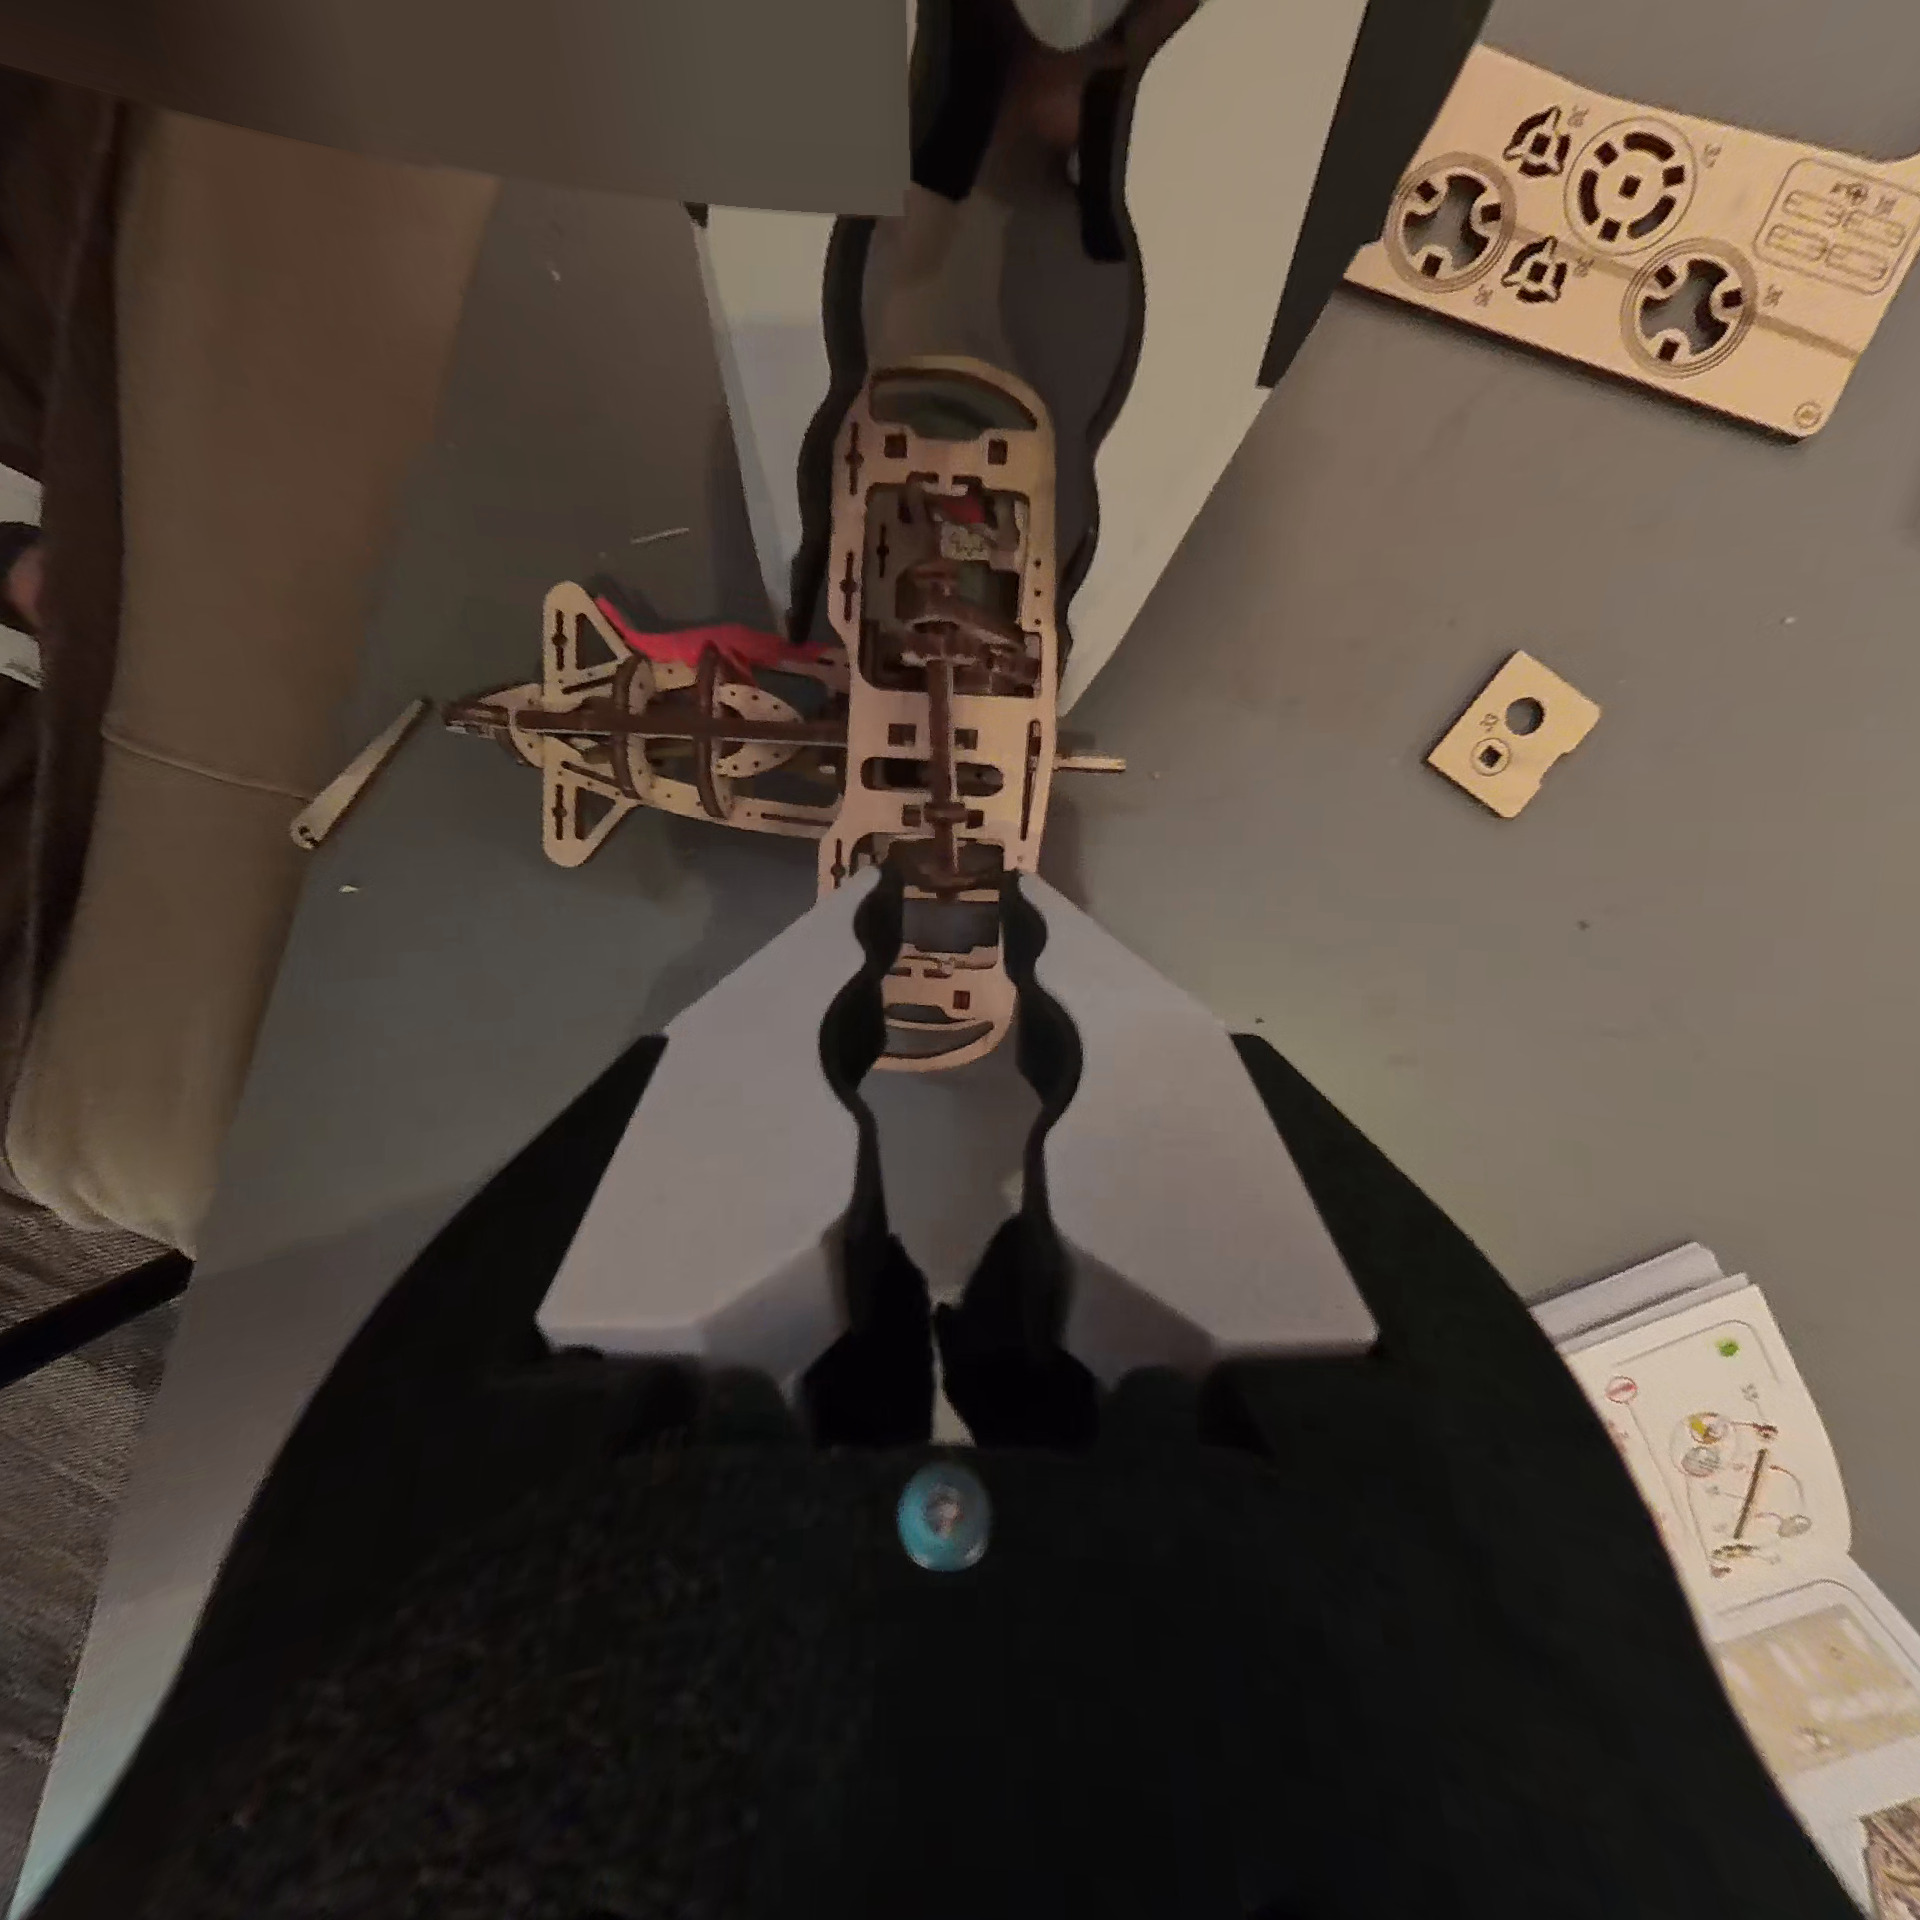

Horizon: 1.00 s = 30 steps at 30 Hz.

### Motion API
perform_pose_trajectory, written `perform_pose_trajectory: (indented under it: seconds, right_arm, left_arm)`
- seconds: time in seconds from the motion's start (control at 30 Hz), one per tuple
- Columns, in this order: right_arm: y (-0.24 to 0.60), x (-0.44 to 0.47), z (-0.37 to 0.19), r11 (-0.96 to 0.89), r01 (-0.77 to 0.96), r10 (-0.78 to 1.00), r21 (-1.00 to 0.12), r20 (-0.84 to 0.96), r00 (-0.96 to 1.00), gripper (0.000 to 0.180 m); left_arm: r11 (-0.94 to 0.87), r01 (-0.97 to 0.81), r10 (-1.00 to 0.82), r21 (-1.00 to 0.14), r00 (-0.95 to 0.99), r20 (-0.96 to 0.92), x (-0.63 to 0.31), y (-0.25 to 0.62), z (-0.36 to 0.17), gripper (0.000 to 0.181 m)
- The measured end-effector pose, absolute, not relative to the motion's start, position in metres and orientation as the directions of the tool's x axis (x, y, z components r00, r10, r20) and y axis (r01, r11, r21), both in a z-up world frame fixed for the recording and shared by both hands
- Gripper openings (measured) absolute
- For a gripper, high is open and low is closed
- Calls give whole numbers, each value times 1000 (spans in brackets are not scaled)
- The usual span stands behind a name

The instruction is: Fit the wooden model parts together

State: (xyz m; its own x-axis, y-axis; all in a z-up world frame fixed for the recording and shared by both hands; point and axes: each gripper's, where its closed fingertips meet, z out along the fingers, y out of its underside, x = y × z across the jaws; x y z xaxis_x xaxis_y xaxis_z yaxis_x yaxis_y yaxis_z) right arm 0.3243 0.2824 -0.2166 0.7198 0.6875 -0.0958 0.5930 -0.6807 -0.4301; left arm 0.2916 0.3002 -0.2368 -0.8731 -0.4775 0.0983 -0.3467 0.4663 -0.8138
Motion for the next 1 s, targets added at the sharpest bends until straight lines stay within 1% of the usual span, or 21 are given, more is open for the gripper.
perform_pose_trajectory:
  seconds: [0.1,0.2,0.27,0.33,0.43,0.6,0.67,0.73,0.83,1.0]
  right_arm:
    - [281,323,-217,-676,605,692,-420,-81,717,16]
    - [282,324,-217,-653,641,708,-402,-23,706,10]
    - [283,325,-217,-641,660,714,-392,10,700,9]
    - [284,325,-216,-651,648,703,-395,6,711,9]
    - [285,324,-211,-675,609,677,-416,-23,735,9]
    - [283,325,-204,-666,612,674,-427,6,739,9]
    - [287,324,-197,-656,599,667,-459,18,745,9]
    - [289,325,-195,-656,597,664,-462,22,747,9]
    - [286,320,-200,-660,592,669,-463,-4,743,8]
    - [291,314,-204,-669,528,648,-524,-63,759,8]
  left_arm:
    - [466,-347,-477,-814,-873,99,292,300,-237,50]
    - [466,-348,-477,-814,-873,100,292,300,-237,50]
    - [465,-348,-477,-814,-873,101,292,300,-237,50]
    - [465,-350,-477,-814,-873,102,292,300,-237,50]
    - [465,-346,-476,-815,-874,100,292,300,-237,49]
    - [466,-348,-476,-814,-874,102,291,300,-237,50]
    - [465,-350,-474,-813,-874,104,291,300,-237,50]
    - [466,-349,-474,-813,-874,104,291,300,-237,49]
    - [466,-347,-473,-813,-875,103,291,300,-237,50]
    - [466,-348,-471,-813,-876,105,291,300,-237,50]
